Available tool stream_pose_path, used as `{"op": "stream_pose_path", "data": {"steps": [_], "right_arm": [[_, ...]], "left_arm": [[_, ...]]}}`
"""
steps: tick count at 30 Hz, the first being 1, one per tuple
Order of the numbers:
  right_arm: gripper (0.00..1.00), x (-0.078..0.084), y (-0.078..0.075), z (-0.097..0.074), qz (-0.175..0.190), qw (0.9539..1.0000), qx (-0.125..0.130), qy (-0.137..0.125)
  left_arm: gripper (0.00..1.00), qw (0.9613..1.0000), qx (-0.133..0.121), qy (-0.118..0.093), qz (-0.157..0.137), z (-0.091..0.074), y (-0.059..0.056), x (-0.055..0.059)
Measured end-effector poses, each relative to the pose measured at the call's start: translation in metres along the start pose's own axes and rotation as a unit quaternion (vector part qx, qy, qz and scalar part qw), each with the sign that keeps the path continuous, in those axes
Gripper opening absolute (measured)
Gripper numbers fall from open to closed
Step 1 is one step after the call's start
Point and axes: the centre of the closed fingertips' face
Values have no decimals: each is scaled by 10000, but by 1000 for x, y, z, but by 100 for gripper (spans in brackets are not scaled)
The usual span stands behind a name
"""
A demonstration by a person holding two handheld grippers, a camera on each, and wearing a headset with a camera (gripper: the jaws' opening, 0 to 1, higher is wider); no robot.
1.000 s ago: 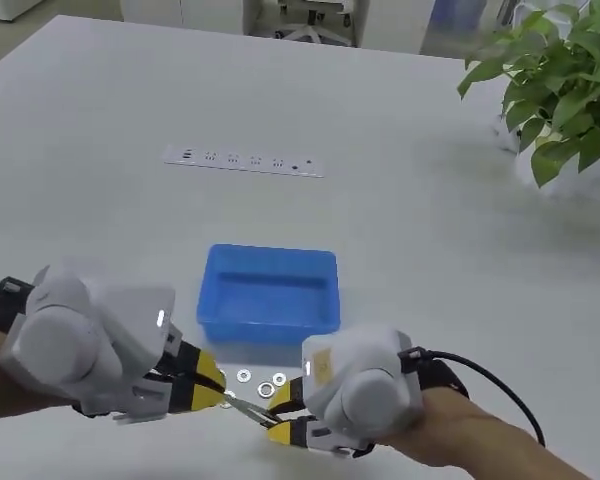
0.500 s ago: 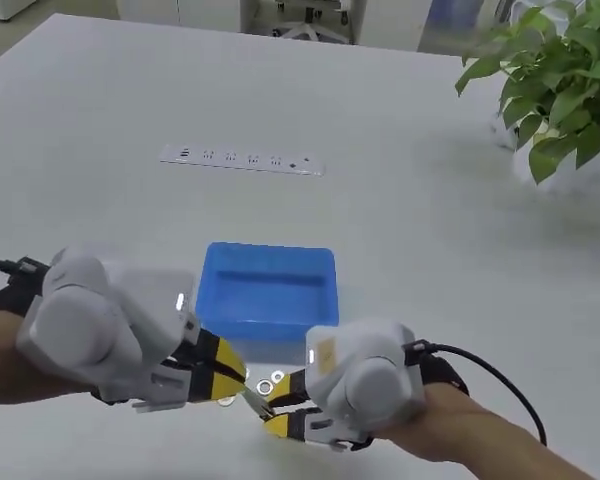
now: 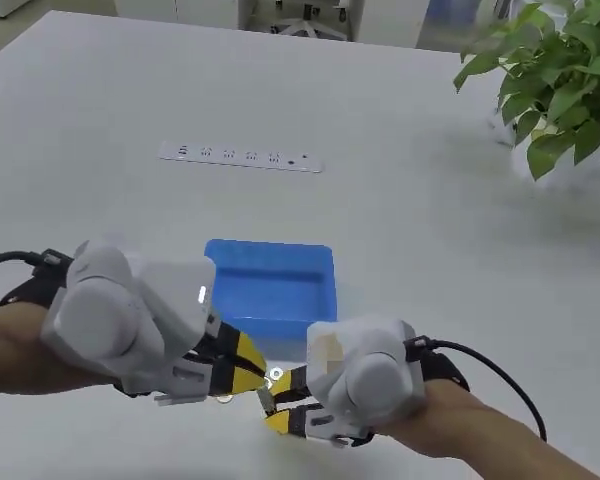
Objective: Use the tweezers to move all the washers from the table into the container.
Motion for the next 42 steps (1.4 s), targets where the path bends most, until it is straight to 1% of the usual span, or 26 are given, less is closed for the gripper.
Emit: {"op": "stream_pose_path", "data": {"steps": [6,8,11,14,16,17,19,20,21,23,24,30,32,39,42], "right_arm": [[12,2,0,-1,-39,10000,41,-13],[11,2,0,-2,-103,9999,50,-15],[11,2,-1,-3,-52,9999,63,-59],[11,1,-1,-6,28,9999,62,-149],[11,0,-2,-6,31,9998,80,-178],[11,0,-2,-7,42,9998,76,-195],[10,-1,-1,-7,127,9995,42,-278],[9,-1,-2,-7,159,9995,66,-280],[9,0,-3,-7,160,9995,100,-267],[9,0,-1,-7,140,9996,39,-258],[9,1,0,-6,105,9996,50,-243],[9,2,-1,-6,91,9997,62,-230],[9,2,-1,-6,89,9997,63,-228],[9,1,-3,-9,77,9996,107,-242],[9,1,-3,-10,56,9996,119,-243]], "left_arm": [[6,9999,63,-76,94,3,-2,-4],[7,9999,99,-57,123,5,-3,-3],[7,9998,135,-51,141,7,-3,-2],[7,9996,171,-184,107,8,-4,-6],[7,9996,171,-207,120,9,-3,-6],[7,9994,180,-256,122,10,-3,-7],[7,9992,174,-343,50,11,-2,-9],[7,9993,164,-339,38,11,-1,-8],[7,9993,147,-331,36,11,-1,-7],[7,9995,114,-284,-2,10,1,-2],[8,9996,92,-263,-10,9,2,1],[9,9998,72,-191,-90,5,3,12],[10,9998,83,-176,-108,4,2,13],[11,9999,112,-22,-119,5,-2,26],[12,9999,111,-3,-123,5,-3,28]]}}
Point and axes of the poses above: the centre of the closed fingertips' face, and the gripper's own axes: z roughly forward along the fingers, y roughly to its left, x roughly out of its underside, and after that the axes turned 9 degrees about y, right-handed
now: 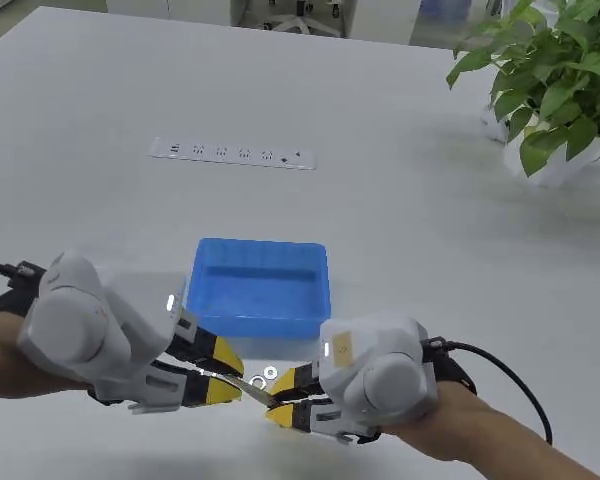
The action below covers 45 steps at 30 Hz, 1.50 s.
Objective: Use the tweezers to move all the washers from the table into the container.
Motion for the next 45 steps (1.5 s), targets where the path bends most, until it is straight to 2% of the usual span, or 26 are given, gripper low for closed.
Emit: {"op": "stream_pose_path", "data": {"steps": [5,17,23,32,38,45], "right_arm": [[9,-1,0,-2,-27,10000,1,-18],[9,-2,0,-2,-26,10000,-11,-32],[9,-1,-1,-2,-21,10000,-7,-5],[9,-1,-2,-1,-2,10000,13,19],[9,0,-1,2,23,10000,9,27],[9,5,5,6,46,9999,-49,95]], "left_arm": [[12,10000,-3,-19,-39,0,0,2],[6,9999,17,-150,-21,0,0,-2],[6,9998,-5,-223,-6,0,1,-8],[6,9993,-14,-380,51,4,3,-24],[6,9990,37,-426,119,11,0,-33],[7,9991,122,-375,172,18,-4,-33]]}}
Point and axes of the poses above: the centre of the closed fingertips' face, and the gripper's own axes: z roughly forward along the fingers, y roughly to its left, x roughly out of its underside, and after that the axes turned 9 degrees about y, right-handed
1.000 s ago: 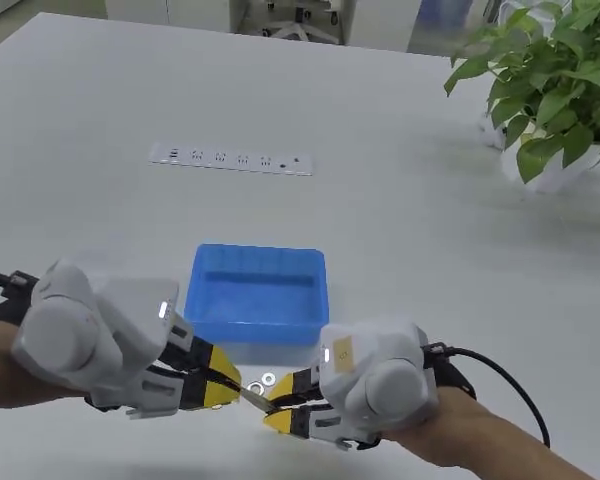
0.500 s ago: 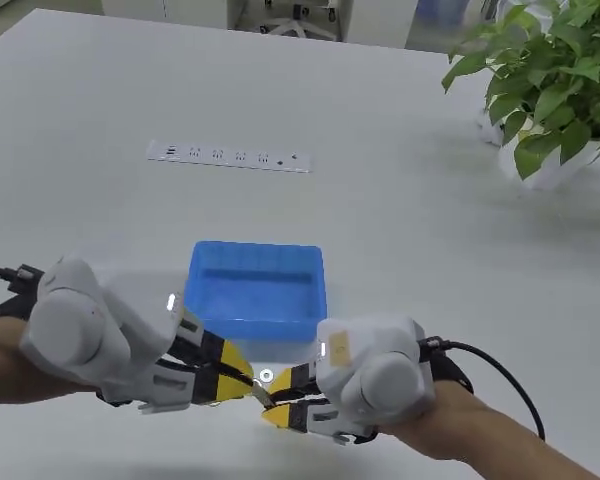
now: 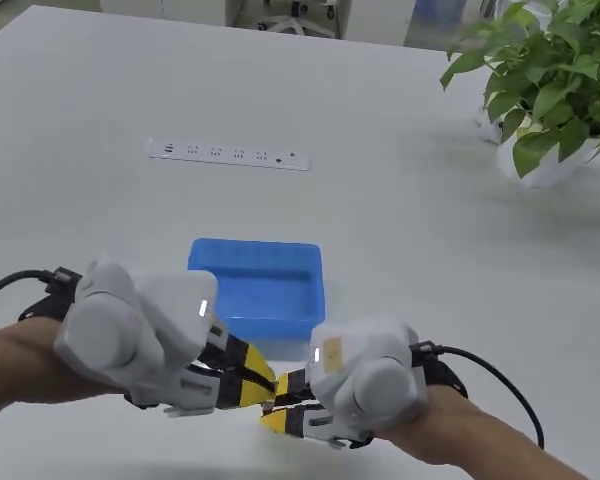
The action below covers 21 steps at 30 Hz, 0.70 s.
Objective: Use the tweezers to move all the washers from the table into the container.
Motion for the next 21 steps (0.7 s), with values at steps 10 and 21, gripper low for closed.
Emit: {"op": "stream_pose_path", "data": {"steps": [10,21], "right_arm": [[9,-1,0,0,20,10000,-5,-23],[11,-1,-11,-5,47,9998,192,-18]], "left_arm": [[7,10000,19,-76,-14,1,1,-1],[6,9998,-42,-178,-57,-3,8,-3]]}}
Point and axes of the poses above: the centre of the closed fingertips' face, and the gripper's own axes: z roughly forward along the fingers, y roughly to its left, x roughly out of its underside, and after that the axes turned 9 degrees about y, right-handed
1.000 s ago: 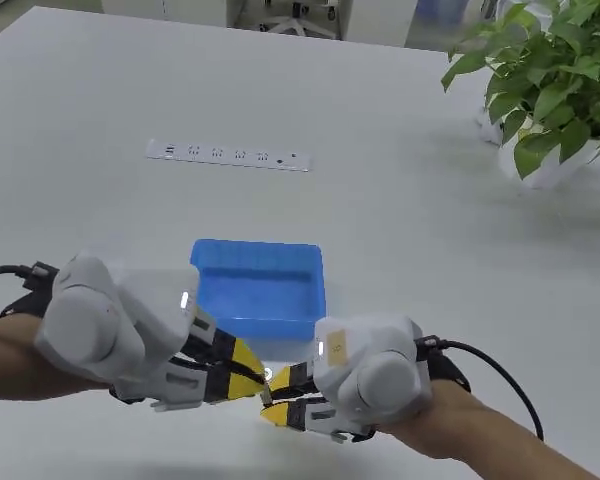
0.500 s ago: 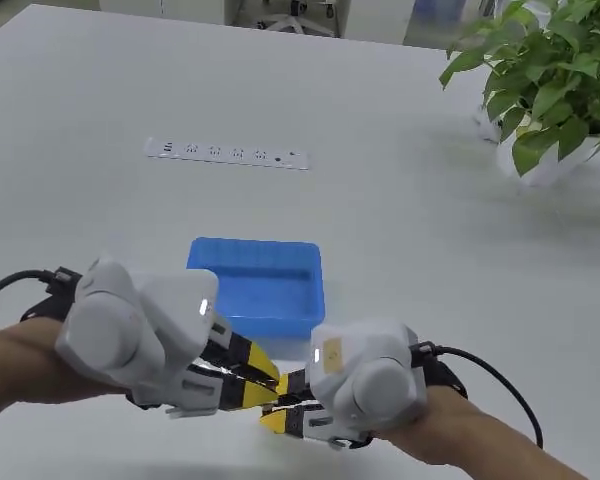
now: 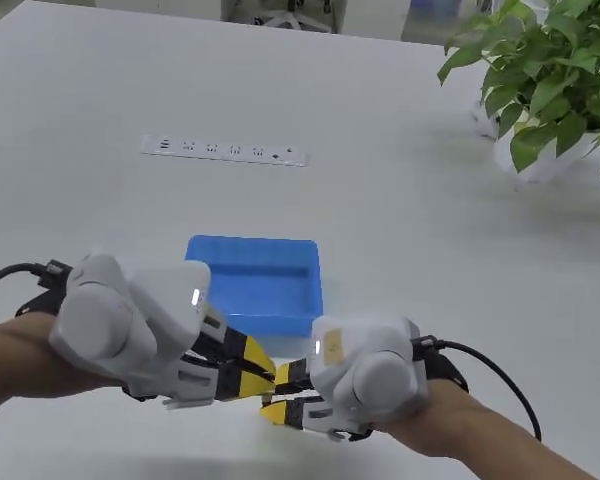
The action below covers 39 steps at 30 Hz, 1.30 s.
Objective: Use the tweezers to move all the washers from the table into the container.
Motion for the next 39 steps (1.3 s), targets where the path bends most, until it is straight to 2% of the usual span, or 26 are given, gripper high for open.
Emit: {"op": "stream_pose_path", "data": {"steps": [19,29,35,39], "right_arm": [[12,9,-15,-3,120,9997,235,24],[12,12,-18,0,134,9996,234,64],[12,12,-19,0,187,9996,230,25],[13,13,-20,-1,227,9995,217,49]], "left_arm": [[6,10000,0,-66,28,7,13,-2],[6,10000,57,-46,20,9,17,1],[6,10000,48,-82,-11,10,20,0],[6,9997,106,-145,-147,12,25,-3]]}}
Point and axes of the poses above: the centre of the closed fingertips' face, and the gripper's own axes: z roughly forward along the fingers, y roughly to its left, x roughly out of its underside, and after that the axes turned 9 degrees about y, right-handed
